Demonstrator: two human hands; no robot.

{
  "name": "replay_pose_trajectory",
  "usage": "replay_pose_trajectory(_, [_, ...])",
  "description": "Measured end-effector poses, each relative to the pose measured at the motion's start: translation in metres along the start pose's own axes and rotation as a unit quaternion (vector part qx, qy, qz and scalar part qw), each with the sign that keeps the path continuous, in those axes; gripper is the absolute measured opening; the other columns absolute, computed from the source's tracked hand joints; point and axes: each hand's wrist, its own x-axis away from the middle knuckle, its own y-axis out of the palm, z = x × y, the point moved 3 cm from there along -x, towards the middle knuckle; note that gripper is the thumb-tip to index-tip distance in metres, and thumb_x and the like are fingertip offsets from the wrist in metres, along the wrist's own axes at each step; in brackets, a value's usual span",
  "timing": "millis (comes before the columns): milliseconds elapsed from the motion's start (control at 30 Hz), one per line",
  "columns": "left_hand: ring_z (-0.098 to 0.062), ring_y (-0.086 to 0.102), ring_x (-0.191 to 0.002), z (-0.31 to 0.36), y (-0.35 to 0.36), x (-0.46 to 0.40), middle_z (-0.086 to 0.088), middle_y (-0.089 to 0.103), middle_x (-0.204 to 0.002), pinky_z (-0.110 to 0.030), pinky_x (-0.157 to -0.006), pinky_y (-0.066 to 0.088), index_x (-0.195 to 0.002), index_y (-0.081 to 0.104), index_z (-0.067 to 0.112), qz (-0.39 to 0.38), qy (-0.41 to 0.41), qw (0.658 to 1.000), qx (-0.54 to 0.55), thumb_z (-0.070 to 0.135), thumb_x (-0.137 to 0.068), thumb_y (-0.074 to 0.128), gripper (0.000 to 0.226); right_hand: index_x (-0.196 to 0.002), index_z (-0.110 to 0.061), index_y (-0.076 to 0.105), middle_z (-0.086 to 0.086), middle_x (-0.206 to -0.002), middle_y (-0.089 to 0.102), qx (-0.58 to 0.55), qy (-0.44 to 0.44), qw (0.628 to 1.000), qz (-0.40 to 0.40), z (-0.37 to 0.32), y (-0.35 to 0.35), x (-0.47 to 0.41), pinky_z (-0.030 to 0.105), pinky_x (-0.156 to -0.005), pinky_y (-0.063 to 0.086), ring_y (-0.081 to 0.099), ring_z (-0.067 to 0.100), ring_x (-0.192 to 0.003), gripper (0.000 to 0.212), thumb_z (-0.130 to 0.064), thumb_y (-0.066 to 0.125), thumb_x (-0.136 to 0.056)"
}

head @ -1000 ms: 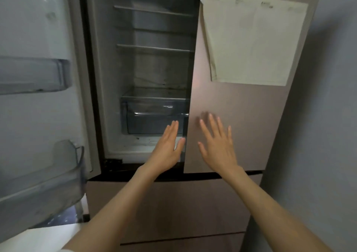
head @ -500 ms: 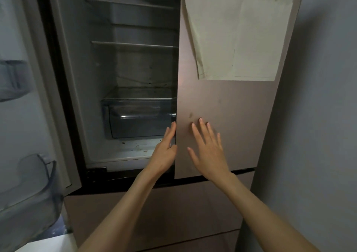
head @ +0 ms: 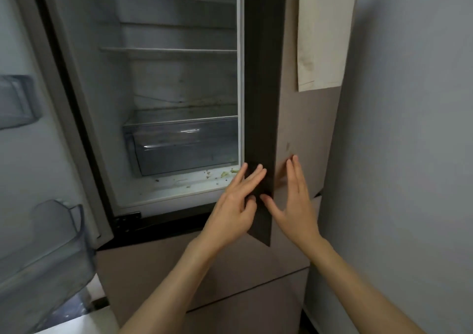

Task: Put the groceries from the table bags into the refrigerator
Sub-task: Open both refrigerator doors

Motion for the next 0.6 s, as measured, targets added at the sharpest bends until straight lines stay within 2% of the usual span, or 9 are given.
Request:
replay_pose_trajectory(33, [0.019,0.003,-0.133,0.006,0.001,0.0,0.05,0.013,-0.131,-0.011,-0.109,0.012,-0.138,0.034,0.034,0.025,0.019,1.0,-0.004,0.001,-0.092,0.04,0.058,-0.145,-0.027,-0.005,-0.009,-0.156,-0.008,-0.009,-0.005,1.0,-0.004,0.003,-0.009,0.005,0.029,-0.117,0.009,-0.004,0.005,-0.144,0.084,-0.052,0.051,-0.087])
replay_pose_trajectory(100, [0.01,0.011,-0.137,0.016,0.008,-0.002,0.037,0.018,-0.138,-0.013,-0.111,0.014,-0.139,0.032,0.032,0.071,0.055,0.995,-0.032,0.005,-0.092,0.041,0.055,-0.143,-0.032,-0.009,-0.013,-0.155,-0.01,-0.014,-0.004,1.0,-0.022,0.01,-0.027,0.015,0.025,-0.116,0.007,-0.004,0.0,-0.143,0.082,-0.043,0.053,-0.09])
replay_pose_trajectory(167, [0.005,0.008,-0.14,0.024,0.019,-0.006,0.023,0.016,-0.146,-0.021,-0.114,0.012,-0.142,0.019,0.031,0.089,0.067,0.992,-0.057,0.011,-0.092,0.04,0.058,-0.14,-0.039,-0.013,-0.017,-0.154,-0.011,-0.013,0.01,0.999,-0.041,0.018,-0.046,0.022,0.025,-0.115,0.007,-0.003,-0.003,-0.142,0.08,-0.045,0.049,-0.09])
replay_pose_trajectory(233, [0.003,0.001,-0.141,0.03,0.033,-0.008,0.021,0.008,-0.148,-0.027,-0.116,0.01,-0.144,0.009,0.031,0.084,0.077,0.99,-0.08,0.01,-0.093,0.043,0.065,-0.14,-0.042,-0.011,-0.017,-0.155,-0.006,-0.022,0.029,0.998,-0.049,0.026,-0.063,0.028,0.028,-0.115,0.011,0.002,-0.002,-0.142,0.076,-0.05,0.045,-0.09])
replay_pose_trajectory(367, [-0.002,0.002,-0.143,0.045,0.059,-0.015,0.02,0.002,-0.15,-0.033,-0.116,0.011,-0.145,0.004,0.029,0.112,0.132,0.978,-0.114,0.019,-0.09,0.037,0.065,-0.147,-0.035,0.001,-0.016,-0.156,0.009,-0.032,0.052,0.997,-0.05,0.045,-0.095,0.04,0.025,-0.115,0.017,0.013,-0.002,-0.142,0.071,-0.05,0.042,-0.09])
replay_pose_trajectory(433, [-0.005,0.004,-0.143,0.058,0.073,-0.021,0.019,0.0,-0.151,-0.029,-0.117,0.011,-0.146,0.001,0.027,0.122,0.159,0.974,-0.107,0.017,-0.088,0.037,0.069,-0.145,-0.035,0.007,-0.019,-0.153,0.014,-0.029,0.063,0.996,-0.048,0.057,-0.114,0.047,0.022,-0.114,0.018,0.015,-0.004,-0.14,0.067,-0.044,0.043,-0.091])
replay_pose_trajectory(500, [-0.003,0.006,-0.143,0.072,0.084,-0.029,0.017,-0.001,-0.153,-0.02,-0.116,0.01,-0.146,-0.002,0.028,0.139,0.155,0.975,-0.074,0.01,-0.089,0.041,0.074,-0.144,-0.032,0.012,-0.018,-0.15,0.018,-0.02,0.075,0.996,-0.044,0.07,-0.134,0.053,0.02,-0.114,0.018,0.017,-0.005,-0.137,0.062,-0.038,0.045,-0.091])
replay_pose_trajectory(600, [0.0,-0.001,-0.142,0.085,0.1,-0.043,0.015,-0.006,-0.153,-0.025,-0.117,0.008,-0.144,-0.004,0.027,0.139,0.12,0.98,-0.083,0.015,-0.092,0.037,0.068,-0.145,-0.024,0.021,-0.01,-0.149,0.027,0.003,0.091,0.995,-0.028,0.089,-0.166,0.057,0.017,-0.111,0.018,0.021,-0.002,-0.134,0.059,-0.027,0.05,-0.093])
